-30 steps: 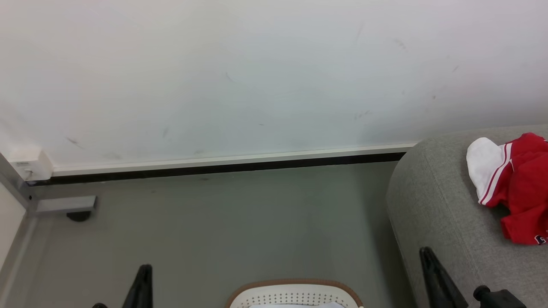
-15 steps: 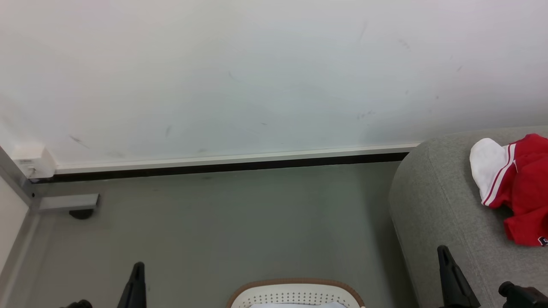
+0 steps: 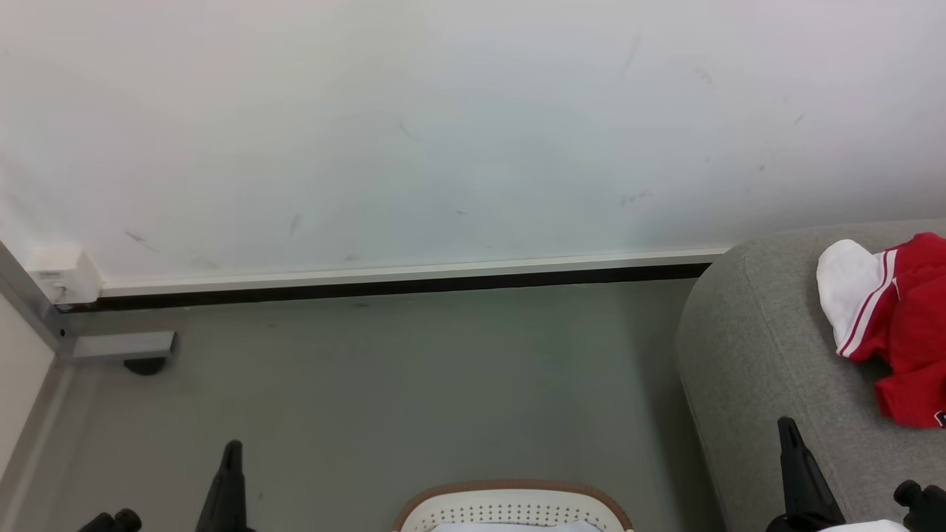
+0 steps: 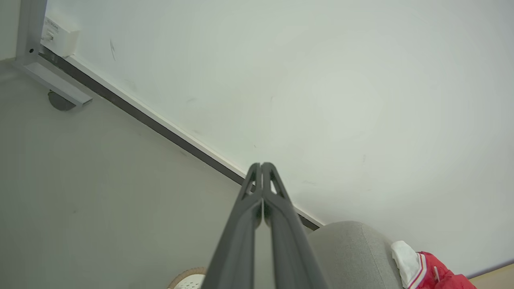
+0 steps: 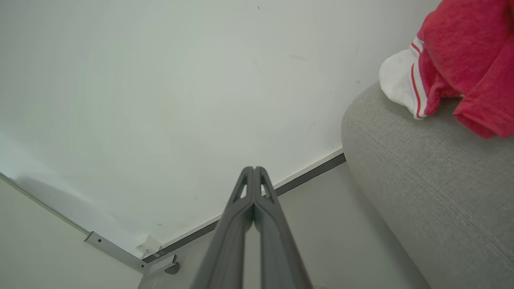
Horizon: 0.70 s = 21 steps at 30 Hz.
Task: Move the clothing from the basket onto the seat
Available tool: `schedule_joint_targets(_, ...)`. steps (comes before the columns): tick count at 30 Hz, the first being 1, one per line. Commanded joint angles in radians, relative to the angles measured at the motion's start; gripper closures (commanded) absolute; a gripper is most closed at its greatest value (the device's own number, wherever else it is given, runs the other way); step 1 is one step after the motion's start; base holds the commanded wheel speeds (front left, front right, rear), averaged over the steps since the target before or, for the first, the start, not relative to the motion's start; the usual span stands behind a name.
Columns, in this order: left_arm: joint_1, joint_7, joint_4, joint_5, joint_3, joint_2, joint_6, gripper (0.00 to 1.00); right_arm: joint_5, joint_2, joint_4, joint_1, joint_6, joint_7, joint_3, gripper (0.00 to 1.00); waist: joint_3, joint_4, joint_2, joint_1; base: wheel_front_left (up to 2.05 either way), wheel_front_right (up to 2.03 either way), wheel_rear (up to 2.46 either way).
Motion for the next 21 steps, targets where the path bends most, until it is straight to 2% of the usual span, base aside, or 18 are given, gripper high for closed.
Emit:
schedule_joint_targets(1,-0.026,0.011,-0.011,-0.049,0.006,0.006,0.003,1.0,0.044,-0.012,-0.011,-0.033,-0.001,0.007,-0.009,1.0,0.0,0.001,0.0,0.0,0.0,0.0,0.0)
schedule_joint_targets(21,-0.06,0.079,0.001,-0.292,0.023,0.004,0.009,1.0,0.303,-0.032,-0.003,-0.052,-0.001,0.055,-0.032,1.0,0.004,0.013,0.0,0.0,0.0,0.0,0.0)
